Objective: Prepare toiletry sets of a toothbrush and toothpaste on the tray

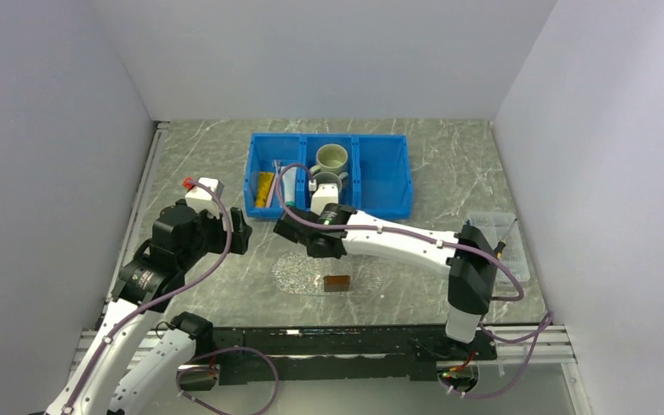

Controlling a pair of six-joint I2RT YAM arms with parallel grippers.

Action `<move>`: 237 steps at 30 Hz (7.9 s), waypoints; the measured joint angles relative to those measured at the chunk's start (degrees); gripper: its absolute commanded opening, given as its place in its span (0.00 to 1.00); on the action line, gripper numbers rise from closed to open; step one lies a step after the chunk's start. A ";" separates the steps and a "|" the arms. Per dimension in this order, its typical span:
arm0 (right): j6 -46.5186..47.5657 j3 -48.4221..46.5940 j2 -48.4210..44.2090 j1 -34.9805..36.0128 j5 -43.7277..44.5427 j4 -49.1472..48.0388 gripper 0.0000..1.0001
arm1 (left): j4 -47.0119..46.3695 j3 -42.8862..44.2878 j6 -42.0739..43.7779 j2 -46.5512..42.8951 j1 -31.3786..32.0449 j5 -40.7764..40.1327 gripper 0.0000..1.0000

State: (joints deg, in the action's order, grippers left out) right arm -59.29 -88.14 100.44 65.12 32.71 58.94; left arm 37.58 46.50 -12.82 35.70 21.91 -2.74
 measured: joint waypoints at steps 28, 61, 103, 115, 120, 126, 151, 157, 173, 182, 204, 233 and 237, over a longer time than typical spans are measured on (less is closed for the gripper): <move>-6.54 5.40 4.04 2.08 -2.54 -6.99 0.00 | 0.02 0.00 0.00 -0.31 0.00 -0.13 0.99; -5.18 6.36 7.34 2.10 -3.39 -9.33 0.24 | 0.02 0.00 0.02 -0.24 0.00 -0.13 0.99; 17.90 -0.46 -2.49 -6.67 -2.56 -9.66 0.48 | 0.02 0.00 0.02 0.22 0.00 -0.15 0.99; 46.34 -0.63 0.02 -13.38 -12.85 -20.94 0.52 | 0.13 0.00 0.04 1.29 0.00 -0.26 0.99; 55.69 0.07 2.51 -15.93 -18.91 -26.18 0.52 | 0.22 0.00 0.04 1.57 0.00 -0.55 1.00; 63.58 0.83 3.43 -18.86 -24.35 -31.39 0.53 | 0.22 0.00 0.04 2.05 0.00 -0.61 0.99; 74.16 0.20 10.14 -25.35 -39.26 -35.63 0.49 | 0.24 0.00 0.07 3.08 0.00 -0.61 0.99; 74.40 -1.46 12.57 -25.57 -39.76 -34.88 0.44 | 0.24 0.00 0.07 3.19 0.00 -0.63 1.00; 75.43 -5.53 16.46 -25.73 -40.74 -31.34 0.25 | 0.24 0.00 0.07 3.19 0.00 -1.20 0.99; 76.02 -6.12 16.76 -25.77 -42.56 -30.14 0.00 | 0.26 0.00 0.09 3.21 0.00 -1.20 0.99; 76.32 -7.85 15.85 -25.62 -42.07 -27.61 0.00 | 0.42 0.00 0.07 3.54 0.00 -1.22 0.99; 62.79 -10.32 -2.03 -15.26 -21.97 -15.63 0.00 | 0.42 0.00 0.07 2.84 0.00 -1.22 0.99; 56.78 -7.58 -6.62 -14.49 -18.03 -13.88 0.00 | 0.44 0.00 0.07 2.64 0.00 -1.20 0.99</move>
State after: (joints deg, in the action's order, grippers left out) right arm -2.50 -95.72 93.82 50.63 14.68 45.06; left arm 38.02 46.50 -12.75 38.35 21.91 -3.95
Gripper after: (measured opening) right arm 0.037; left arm 0.994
